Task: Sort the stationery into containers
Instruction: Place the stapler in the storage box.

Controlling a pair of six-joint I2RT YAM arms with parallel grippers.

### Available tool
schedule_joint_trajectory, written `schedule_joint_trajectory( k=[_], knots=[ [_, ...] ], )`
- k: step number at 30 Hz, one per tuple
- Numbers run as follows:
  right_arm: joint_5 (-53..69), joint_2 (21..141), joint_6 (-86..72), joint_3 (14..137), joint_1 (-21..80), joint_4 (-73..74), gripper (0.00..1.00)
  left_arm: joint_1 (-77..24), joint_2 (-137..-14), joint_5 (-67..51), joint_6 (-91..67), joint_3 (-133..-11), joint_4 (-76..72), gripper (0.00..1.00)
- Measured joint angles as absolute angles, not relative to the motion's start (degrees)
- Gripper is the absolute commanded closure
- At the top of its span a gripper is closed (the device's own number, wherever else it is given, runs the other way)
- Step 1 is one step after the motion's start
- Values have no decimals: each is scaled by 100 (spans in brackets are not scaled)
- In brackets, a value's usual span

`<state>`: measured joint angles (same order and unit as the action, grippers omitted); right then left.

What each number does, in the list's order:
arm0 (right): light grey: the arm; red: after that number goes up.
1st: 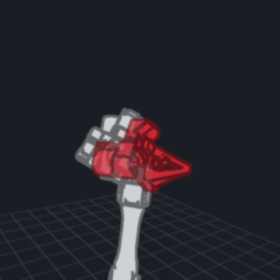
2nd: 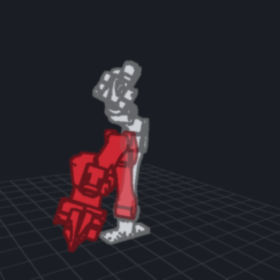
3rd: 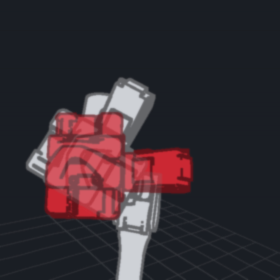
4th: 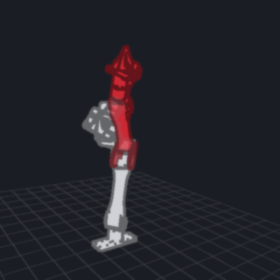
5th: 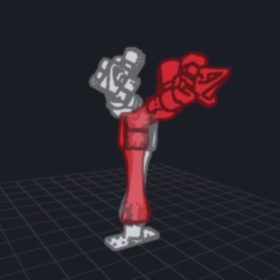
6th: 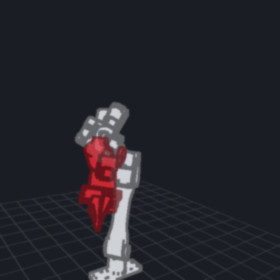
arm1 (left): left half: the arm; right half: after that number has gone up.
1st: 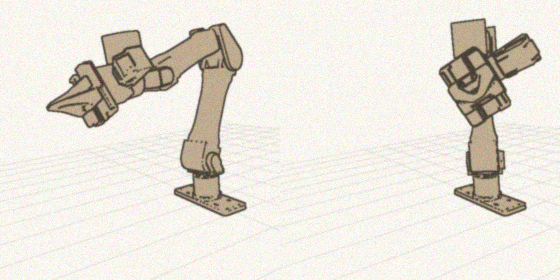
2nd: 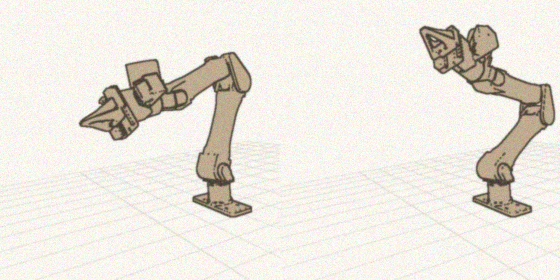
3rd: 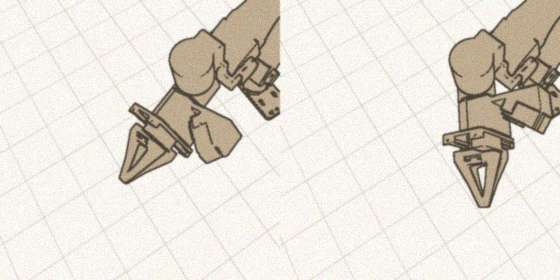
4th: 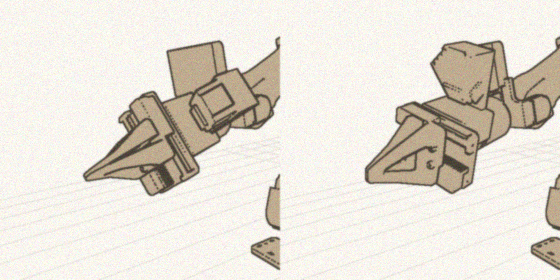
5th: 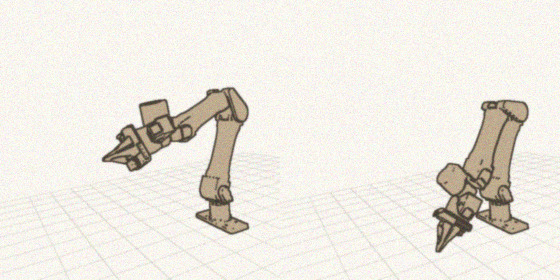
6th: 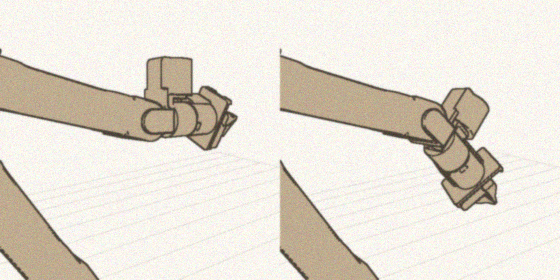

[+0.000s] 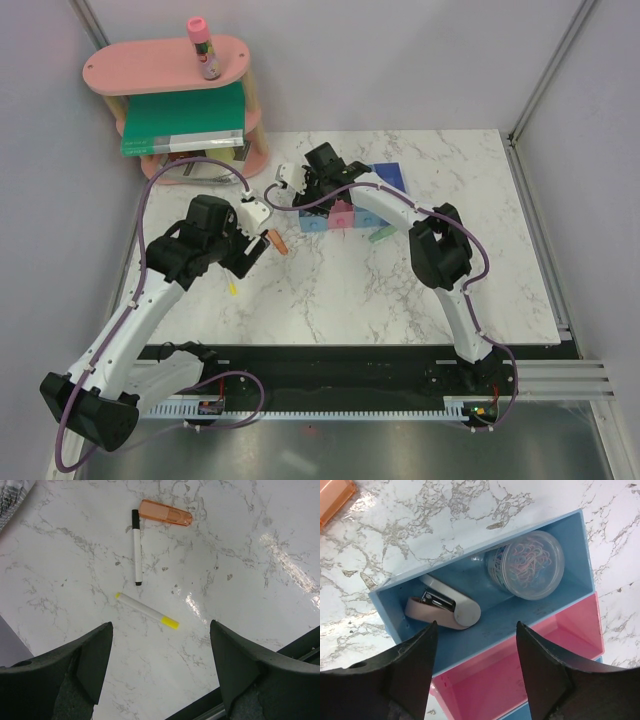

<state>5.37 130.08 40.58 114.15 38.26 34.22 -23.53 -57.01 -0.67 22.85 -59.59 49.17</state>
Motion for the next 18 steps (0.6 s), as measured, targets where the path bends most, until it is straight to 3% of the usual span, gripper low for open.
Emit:
schedule_joint_trajectory(
  k=[11,18],
  knots=[
    [395,13004,4036,11428,3848,3422,26,-2353,-5749,-12,2287,-5712,4674,14],
    [62,12540,3695,11413,3852,3470,20,-2324,-6423,252,2335,-5059,3913,14]
  ],
)
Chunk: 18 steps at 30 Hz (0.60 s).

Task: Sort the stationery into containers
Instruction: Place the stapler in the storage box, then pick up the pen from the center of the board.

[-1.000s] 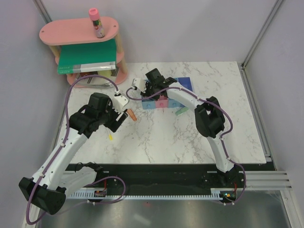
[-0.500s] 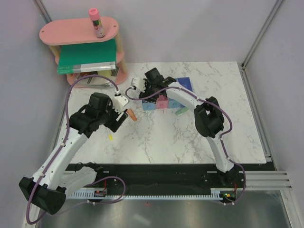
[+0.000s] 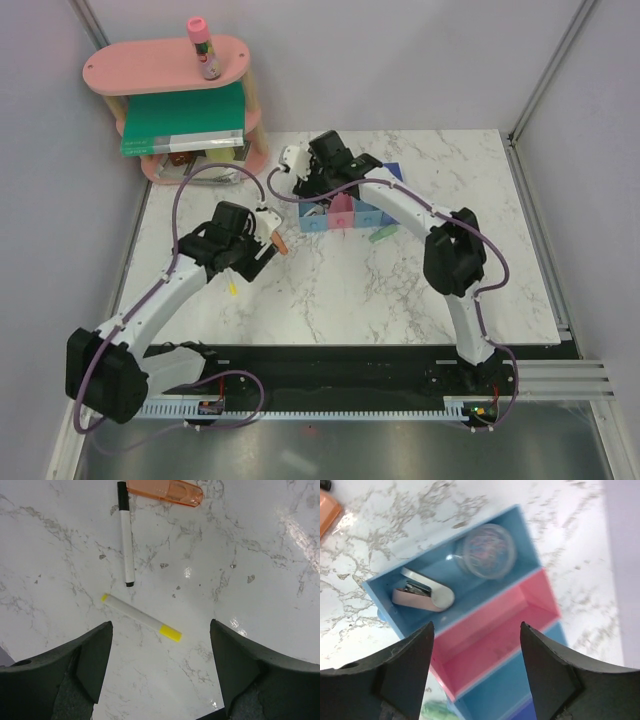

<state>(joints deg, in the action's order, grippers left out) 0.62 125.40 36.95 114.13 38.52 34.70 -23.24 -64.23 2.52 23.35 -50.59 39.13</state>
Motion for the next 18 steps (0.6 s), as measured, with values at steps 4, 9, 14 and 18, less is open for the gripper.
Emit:
schedule_joint_trajectory(
  k=[4,9,14,18],
  knots=[
    [-202,11539,3404,11107,3850,3345,16,-2244,-7019,287,2346,-4921,3450,15],
    [-456,10110,3271,10381,3852,3092,15,-1990,-7631,272,2344,-4928,2877,15],
    [-661,9306,3334,9529,3852,2993,15,-1750,-8084,268,2344,-4928,2443,16],
    [-744,9192,3428,8892,3852,3087,14,-1529,-8436,231,2346,-4928,1975,17]
  ],
)
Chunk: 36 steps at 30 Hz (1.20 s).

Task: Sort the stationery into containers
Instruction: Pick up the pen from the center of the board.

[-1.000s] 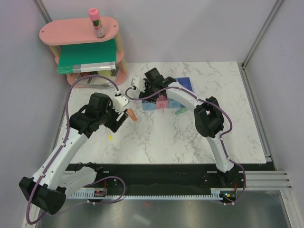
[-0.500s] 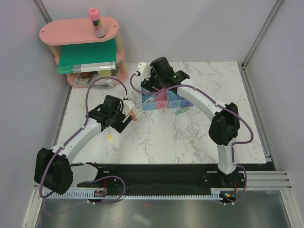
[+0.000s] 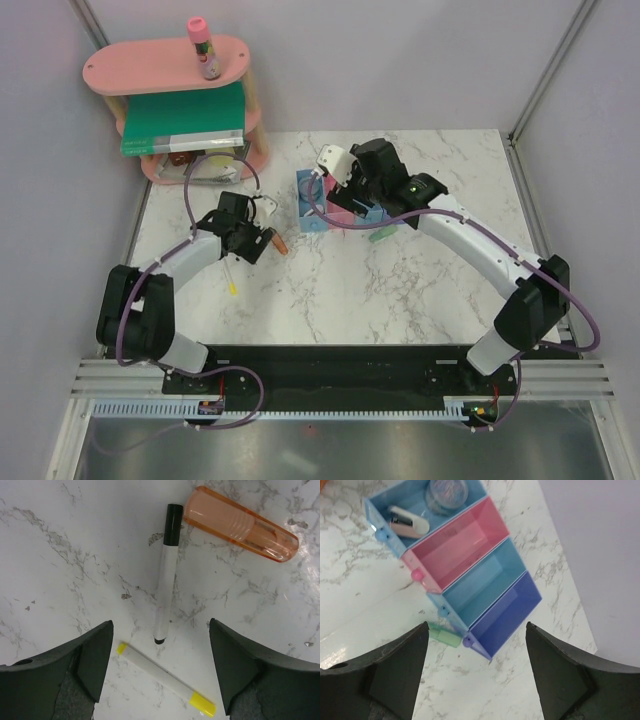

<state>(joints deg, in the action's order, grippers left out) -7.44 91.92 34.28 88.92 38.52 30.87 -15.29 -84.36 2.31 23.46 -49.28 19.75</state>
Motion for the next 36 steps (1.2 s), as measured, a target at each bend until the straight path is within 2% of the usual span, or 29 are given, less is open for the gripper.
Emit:
schedule_joint_trajectory(
  k=[7,9,10,11,13,14,19,28,33,36],
  knots=[
    [-823,8930,3452,8283,3850,3286,14,-1352,-9166,132,2346,-4954,1568,26],
    [-854,8799,3452,8263,3848,3301,14,-1350,-9266,108,2346,-5035,1490,34],
    [-873,8735,3452,8263,3844,3299,14,-1347,-9323,106,2349,-5081,1437,40],
    [-886,8680,3454,8263,3835,3297,14,-1347,-9391,99,2349,-5107,1380,52],
    [-897,8595,3454,8263,3820,3295,14,-1347,-9478,93,2355,-5151,1291,62],
    [-897,8560,3454,8263,3804,3295,14,-1345,-9531,82,2357,-5162,1264,72],
    [-902,8510,3450,8263,3673,3295,13,-1347,-9666,93,2370,-5225,1127,97],
    [-893,8425,3424,8263,3308,3273,13,-1345,-9636,64,2370,-5231,1166,98],
    [-921,8256,3225,8042,2939,3011,12,-1321,-9021,-377,2314,-5256,2117,98],
    [-917,8235,2917,7850,2585,2838,12,-1321,-8442,-875,2115,-5714,2805,98]
  ],
)
